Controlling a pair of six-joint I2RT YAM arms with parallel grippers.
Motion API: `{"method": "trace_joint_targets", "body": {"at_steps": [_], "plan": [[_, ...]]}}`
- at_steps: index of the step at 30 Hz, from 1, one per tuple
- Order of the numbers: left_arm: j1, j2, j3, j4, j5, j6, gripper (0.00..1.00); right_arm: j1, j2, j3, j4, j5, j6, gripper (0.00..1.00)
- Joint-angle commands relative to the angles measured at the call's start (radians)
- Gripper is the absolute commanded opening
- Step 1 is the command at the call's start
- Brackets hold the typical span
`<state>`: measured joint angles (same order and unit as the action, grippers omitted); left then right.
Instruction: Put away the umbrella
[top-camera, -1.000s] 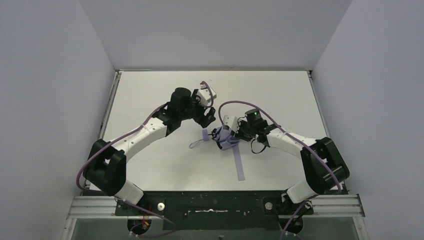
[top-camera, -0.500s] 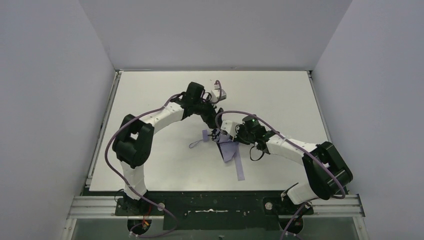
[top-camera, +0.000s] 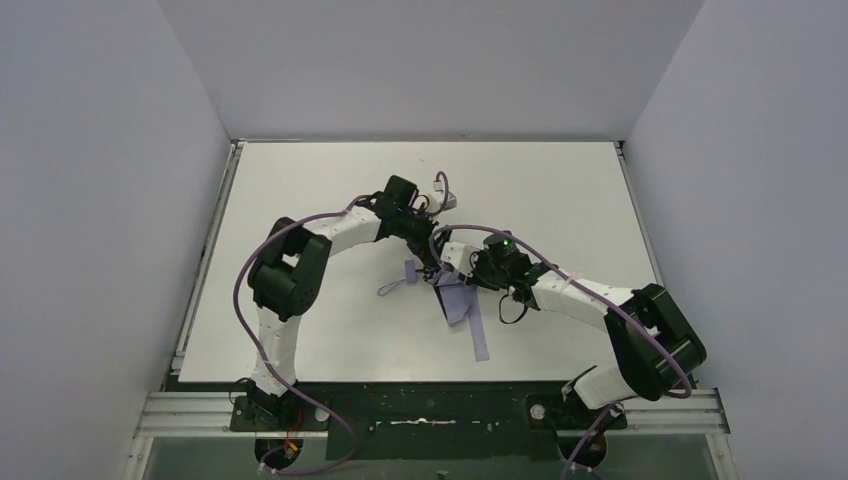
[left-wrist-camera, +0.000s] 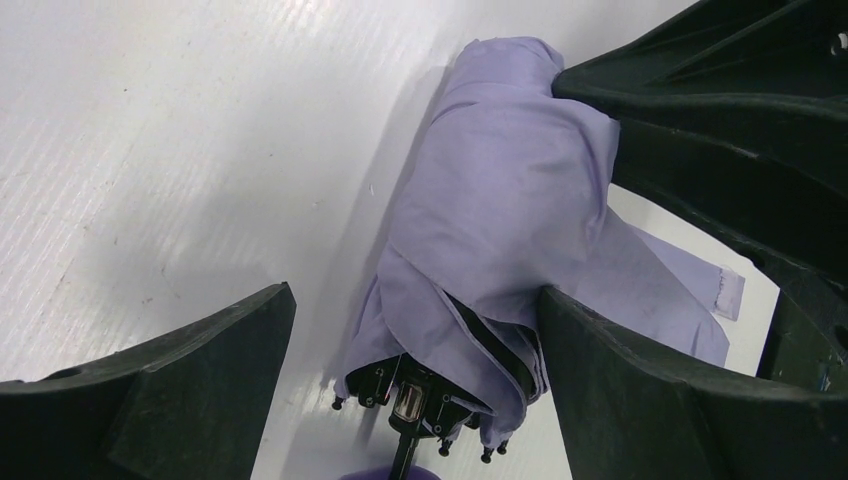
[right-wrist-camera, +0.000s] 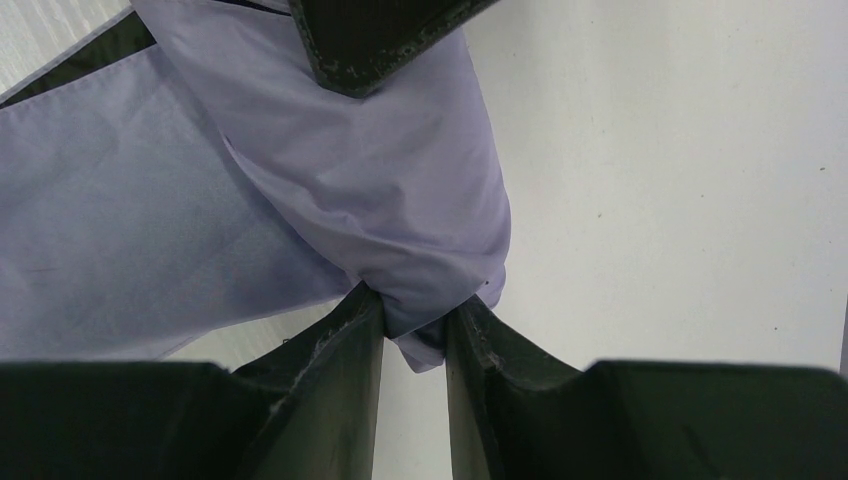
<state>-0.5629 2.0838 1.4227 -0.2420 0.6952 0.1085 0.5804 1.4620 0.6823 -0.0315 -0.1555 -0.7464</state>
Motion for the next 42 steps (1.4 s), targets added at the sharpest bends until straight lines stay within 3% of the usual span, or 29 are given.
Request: {"method": "trace_joint_targets", "body": {"at_steps": [1, 12, 14, 22, 28, 32, 36, 38, 42], "plan": [[-0.020, 0.011, 0.045, -0.014, 0.072, 0.028, 0.89, 0.010, 0.009, -0.031, -0.051, -0.013, 0.031, 0.09], [-0.046, 0.053, 0.036, -0.055, 0.141, 0.053, 0.82, 0.012, 0.026, -0.030, -0.034, -0.014, 0.041, 0.09], [-0.045, 0.053, 0.037, -0.061, 0.145, 0.056, 0.77, 0.012, 0.030, -0.030, -0.032, -0.013, 0.043, 0.09], [-0.063, 0.052, 0.048, -0.133, 0.144, 0.120, 0.36, 0.012, 0.028, -0.037, 0.014, -0.009, 0.078, 0.10], [-0.111, 0.029, 0.030, -0.202, 0.084, 0.209, 0.32, 0.012, 0.025, -0.044, 0.060, 0.006, 0.087, 0.13], [-0.134, 0.033, 0.029, -0.228, 0.053, 0.227, 0.23, 0.012, 0.014, -0.051, 0.080, 0.017, 0.095, 0.19], [-0.148, 0.049, 0.044, -0.269, -0.006, 0.250, 0.08, 0.011, -0.038, -0.060, 0.094, 0.000, 0.118, 0.38], [-0.154, 0.049, 0.045, -0.279, -0.042, 0.261, 0.03, 0.012, -0.082, -0.058, 0.072, -0.007, 0.127, 0.43], [-0.163, 0.030, 0.029, -0.279, -0.116, 0.282, 0.00, 0.012, -0.211, -0.056, 0.005, -0.006, 0.168, 0.49]]}}
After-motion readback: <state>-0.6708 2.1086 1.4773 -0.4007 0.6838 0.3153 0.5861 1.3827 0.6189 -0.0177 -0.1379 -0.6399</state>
